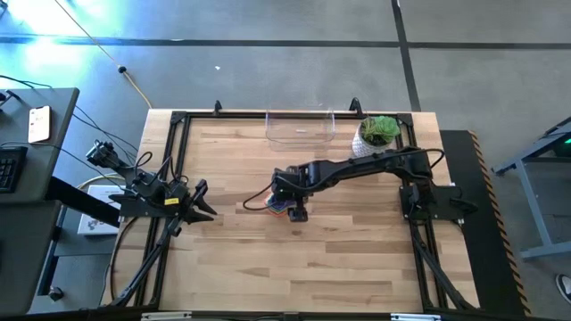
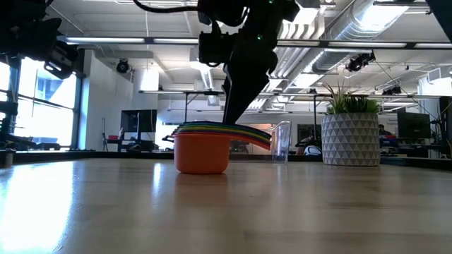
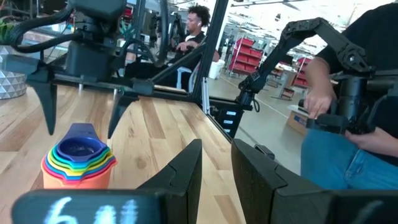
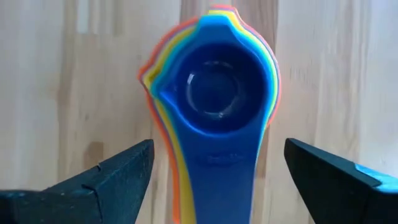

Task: Nest measuring cups in basket
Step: Put the stacked measuring cups into the transparent bin

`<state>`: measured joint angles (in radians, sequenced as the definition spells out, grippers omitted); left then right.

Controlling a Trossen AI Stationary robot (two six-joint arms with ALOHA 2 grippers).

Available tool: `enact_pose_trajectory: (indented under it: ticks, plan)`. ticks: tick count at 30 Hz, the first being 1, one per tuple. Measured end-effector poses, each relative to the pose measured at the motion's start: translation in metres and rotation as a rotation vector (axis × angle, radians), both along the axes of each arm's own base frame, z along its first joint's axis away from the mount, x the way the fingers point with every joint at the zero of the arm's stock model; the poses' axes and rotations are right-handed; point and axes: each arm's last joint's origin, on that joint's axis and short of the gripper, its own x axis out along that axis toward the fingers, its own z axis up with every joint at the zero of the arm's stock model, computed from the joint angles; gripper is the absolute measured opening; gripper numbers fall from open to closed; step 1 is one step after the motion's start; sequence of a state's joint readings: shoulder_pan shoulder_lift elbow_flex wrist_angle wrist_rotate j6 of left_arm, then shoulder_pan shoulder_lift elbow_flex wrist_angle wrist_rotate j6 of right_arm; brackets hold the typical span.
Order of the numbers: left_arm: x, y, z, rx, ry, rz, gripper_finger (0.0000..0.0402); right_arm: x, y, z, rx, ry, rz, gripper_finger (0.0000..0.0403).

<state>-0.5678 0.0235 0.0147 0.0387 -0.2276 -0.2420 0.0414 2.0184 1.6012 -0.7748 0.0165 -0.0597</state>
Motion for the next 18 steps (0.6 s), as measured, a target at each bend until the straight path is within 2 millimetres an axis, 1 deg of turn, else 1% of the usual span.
enact_pose_trajectory:
  ticks: [5,13,18]
  plan:
    - [0.000,0.000,0.000,0.000,0.000,0.000,0.0076,0.002,-0.002,-0.004,-0.008,0.000,-0.011,0.0350]
    - [0.000,0.000,0.000,0.000,-0.001,0.000,0.0076,0.007,0.000,-0.025,-0.007,0.053,-0.013,0.0349]
    - [0.000,0.000,0.000,0.000,0.000,0.000,0.0076,0.007,0.000,-0.028,-0.007,0.065,-0.013,0.0327]
